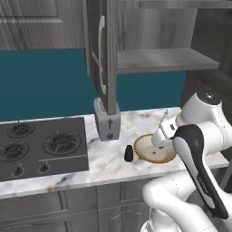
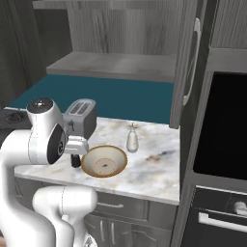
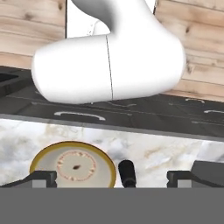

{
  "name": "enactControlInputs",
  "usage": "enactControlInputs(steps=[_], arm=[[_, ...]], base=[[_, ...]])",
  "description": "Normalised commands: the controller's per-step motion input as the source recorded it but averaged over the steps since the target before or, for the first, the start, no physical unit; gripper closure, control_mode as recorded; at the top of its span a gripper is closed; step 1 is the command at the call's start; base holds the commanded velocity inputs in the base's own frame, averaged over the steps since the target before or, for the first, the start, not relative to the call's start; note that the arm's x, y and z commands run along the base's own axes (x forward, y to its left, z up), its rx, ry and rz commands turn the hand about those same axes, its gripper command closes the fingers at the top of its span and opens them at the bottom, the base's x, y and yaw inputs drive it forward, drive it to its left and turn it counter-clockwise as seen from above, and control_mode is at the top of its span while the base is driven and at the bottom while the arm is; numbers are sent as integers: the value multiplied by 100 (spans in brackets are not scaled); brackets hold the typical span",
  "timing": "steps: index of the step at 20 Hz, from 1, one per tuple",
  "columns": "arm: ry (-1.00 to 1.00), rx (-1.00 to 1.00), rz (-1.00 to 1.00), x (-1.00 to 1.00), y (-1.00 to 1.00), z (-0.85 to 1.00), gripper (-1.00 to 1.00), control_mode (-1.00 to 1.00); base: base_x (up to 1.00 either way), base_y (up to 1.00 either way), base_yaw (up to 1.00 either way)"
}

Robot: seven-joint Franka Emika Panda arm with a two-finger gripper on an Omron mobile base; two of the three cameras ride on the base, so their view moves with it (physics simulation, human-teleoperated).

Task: Retrieve the bottle and the shaker from the cabinet and place them next to the mixing bowl on the counter. Then add garlic from the fridge to the mixing bowl.

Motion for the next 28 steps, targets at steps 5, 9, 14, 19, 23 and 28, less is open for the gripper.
enactControlInputs(steps=[5, 9, 14, 19, 23, 28], arm=[[0, 0, 0, 0, 0, 0, -100, 100], [0, 0, 0, 0, 0, 0, -100, 100], [0, 0, 0, 0, 0, 0, -100, 100], [0, 0, 0, 0, 0, 0, -100, 100], [0, 0, 0, 0, 0, 0, -100, 100], [0, 0, 0, 0, 0, 0, -100, 100]], base=[[-13, 0, 11], [-33, 0, 12], [-46, 0, 9], [-33, 0, 14], [-30, 0, 25], [-41, 0, 33]])
